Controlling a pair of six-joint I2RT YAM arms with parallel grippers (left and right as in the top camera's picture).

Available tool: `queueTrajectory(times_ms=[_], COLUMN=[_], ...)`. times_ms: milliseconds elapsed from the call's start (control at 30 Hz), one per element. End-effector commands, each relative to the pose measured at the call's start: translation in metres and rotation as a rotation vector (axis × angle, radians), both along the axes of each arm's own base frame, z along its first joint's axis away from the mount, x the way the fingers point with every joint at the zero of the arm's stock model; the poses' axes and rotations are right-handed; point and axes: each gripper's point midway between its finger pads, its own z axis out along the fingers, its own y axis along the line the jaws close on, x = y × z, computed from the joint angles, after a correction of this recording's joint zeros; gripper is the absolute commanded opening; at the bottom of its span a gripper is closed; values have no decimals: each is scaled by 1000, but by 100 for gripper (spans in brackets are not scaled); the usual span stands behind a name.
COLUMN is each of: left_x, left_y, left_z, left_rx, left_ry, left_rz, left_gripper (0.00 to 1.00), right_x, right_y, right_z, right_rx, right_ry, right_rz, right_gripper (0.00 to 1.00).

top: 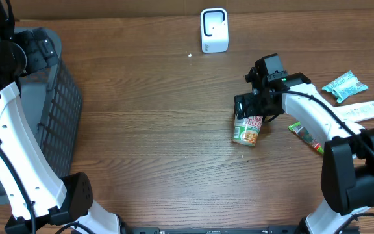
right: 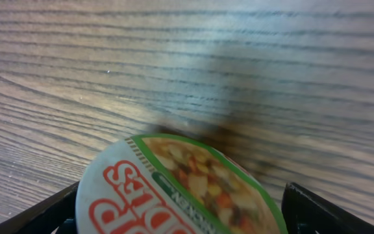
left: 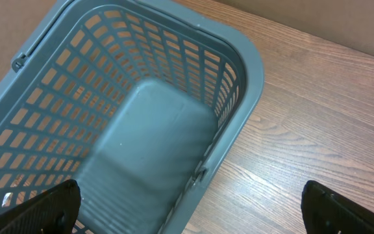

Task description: Scan the item barcode

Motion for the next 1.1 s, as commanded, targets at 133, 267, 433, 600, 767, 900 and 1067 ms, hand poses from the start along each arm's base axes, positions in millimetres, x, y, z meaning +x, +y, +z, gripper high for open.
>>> queueTrajectory(times_ms=[133, 267, 433, 600, 767, 900, 1067], left_x=[1, 1, 1, 1, 1, 1, 1], left_y=[-1, 0, -1, 0, -1, -1, -1], left_z=[0, 0, 0, 0, 0, 0, 0], left_rx=[7, 8, 7, 8, 7, 7, 7], left_ry=[4, 4, 4, 4, 4, 4, 4], left_rz=[-14, -13, -13, -13, -14, -13, -13], left_gripper=[100, 100, 100, 100, 100, 100, 100], right_x=[-5, -8, -6, 24, 30, 14, -3], right_y=[2, 4, 6, -2, -8, 4, 6], right_z=[-7, -7, 2, 72, 126, 116, 83], right_rx=[26, 34, 46, 71, 104, 104, -38], right_ry=[53, 65, 68, 29, 40, 119, 149], right_rz=[-19, -10, -5, -99, -243, -322, -438], right_gripper=[82, 76, 89, 100, 100, 98, 97])
